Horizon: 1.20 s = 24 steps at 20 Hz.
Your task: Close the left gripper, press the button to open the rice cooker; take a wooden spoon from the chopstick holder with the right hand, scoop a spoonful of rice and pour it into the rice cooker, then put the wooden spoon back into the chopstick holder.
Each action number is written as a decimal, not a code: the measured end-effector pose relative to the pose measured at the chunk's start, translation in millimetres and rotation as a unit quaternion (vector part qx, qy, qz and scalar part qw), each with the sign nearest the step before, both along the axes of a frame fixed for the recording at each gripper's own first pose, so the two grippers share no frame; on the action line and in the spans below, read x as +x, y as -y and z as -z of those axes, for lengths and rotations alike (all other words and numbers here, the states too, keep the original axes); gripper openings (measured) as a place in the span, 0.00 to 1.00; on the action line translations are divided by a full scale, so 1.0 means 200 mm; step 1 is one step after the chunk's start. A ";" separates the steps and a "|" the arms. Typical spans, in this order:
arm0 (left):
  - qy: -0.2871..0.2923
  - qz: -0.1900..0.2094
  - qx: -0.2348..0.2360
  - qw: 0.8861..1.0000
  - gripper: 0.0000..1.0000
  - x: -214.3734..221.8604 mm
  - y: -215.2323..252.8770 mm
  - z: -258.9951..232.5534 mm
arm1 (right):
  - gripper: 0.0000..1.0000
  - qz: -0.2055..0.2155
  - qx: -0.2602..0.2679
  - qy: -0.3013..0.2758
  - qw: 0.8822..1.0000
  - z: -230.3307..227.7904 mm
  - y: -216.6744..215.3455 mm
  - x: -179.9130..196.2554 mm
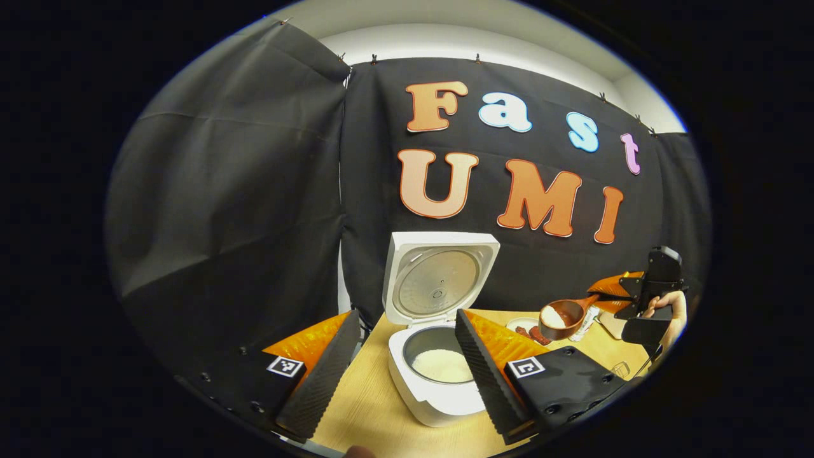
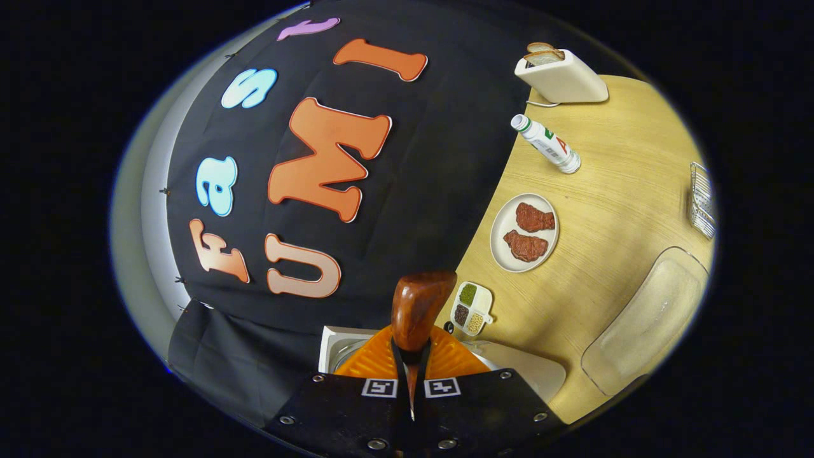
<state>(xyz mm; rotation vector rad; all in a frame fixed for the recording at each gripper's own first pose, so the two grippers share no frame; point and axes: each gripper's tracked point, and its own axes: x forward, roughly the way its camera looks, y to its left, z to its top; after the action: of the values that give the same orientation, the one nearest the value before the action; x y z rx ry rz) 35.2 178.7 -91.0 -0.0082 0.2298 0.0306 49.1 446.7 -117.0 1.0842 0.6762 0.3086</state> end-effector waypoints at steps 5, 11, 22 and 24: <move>0.002 0.001 -0.002 1.000 1.00 0.03 -0.04 0.01 | 0.01 -0.010 -0.037 0.025 0.999 -0.01 -0.16 0.05; -0.001 0.005 -0.003 1.000 1.00 0.03 -0.05 0.02 | 0.01 -0.022 -0.104 0.077 0.991 0.00 -0.31 0.11; -0.004 0.018 -0.013 1.000 1.00 0.02 -0.07 0.04 | 0.01 -0.080 -0.184 0.161 0.966 -0.01 -0.55 0.06; -0.002 0.022 -0.013 1.000 1.00 0.02 -0.07 0.04 | 0.01 -0.084 -0.198 0.173 0.961 -0.01 -0.57 0.06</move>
<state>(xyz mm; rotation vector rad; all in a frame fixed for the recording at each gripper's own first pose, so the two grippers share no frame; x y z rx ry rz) 39.3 193.3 -99.9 -0.0294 0.2341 -0.0164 61.1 560.0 -114.7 0.5711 0.4869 0.4745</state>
